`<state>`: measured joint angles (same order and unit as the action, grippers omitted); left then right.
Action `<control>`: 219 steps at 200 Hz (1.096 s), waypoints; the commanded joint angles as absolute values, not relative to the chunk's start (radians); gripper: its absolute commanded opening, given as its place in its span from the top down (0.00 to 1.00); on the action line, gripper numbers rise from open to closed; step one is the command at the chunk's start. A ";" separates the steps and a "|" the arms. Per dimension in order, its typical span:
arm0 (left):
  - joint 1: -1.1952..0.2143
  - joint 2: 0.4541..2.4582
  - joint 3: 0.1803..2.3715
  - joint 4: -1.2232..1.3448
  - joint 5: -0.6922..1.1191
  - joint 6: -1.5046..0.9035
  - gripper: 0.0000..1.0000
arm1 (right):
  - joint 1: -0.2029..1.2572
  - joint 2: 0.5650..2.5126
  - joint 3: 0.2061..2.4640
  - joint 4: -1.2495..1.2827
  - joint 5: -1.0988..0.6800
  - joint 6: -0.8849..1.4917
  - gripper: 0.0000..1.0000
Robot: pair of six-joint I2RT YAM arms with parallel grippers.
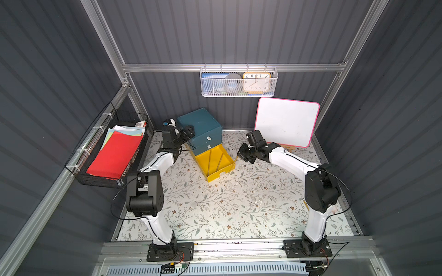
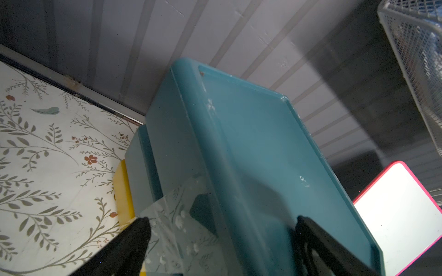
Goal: Please place the pencils in the drawer according to their color
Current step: Place the pencil in the drawer.
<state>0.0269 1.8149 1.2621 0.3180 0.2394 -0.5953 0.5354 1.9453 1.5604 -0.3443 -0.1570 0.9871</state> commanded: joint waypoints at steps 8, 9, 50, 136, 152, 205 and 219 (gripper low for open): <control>0.006 1.834 1.259 0.228 0.253 -0.557 0.00 | 0.573 2.044 1.689 -0.331 -0.105 0.968 1.00; 0.006 1.834 1.259 0.227 0.252 -0.557 0.00 | 0.573 2.048 1.694 -0.331 -0.103 0.967 1.00; 0.006 1.838 1.253 0.229 0.255 -0.557 0.00 | 0.607 2.181 1.836 -0.322 -0.073 0.967 1.00; 0.006 1.833 1.260 0.221 0.253 -0.555 0.00 | 0.677 2.423 2.137 -0.427 -0.104 0.941 1.00; 0.006 1.833 1.260 0.221 0.253 -0.555 0.00 | 0.685 2.449 2.171 -0.449 -0.115 0.931 1.00; 0.006 1.833 1.261 0.221 0.254 -0.557 0.00 | 0.689 2.459 2.178 -0.499 -0.118 0.904 0.87; 0.006 1.833 1.263 0.221 0.253 -0.557 0.00 | 0.687 2.456 2.178 -0.504 -0.115 0.897 0.80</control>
<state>0.0265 1.8149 1.2629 0.3157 0.2394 -0.5953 0.6872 2.4504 2.1551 -0.4614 -0.1127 0.9283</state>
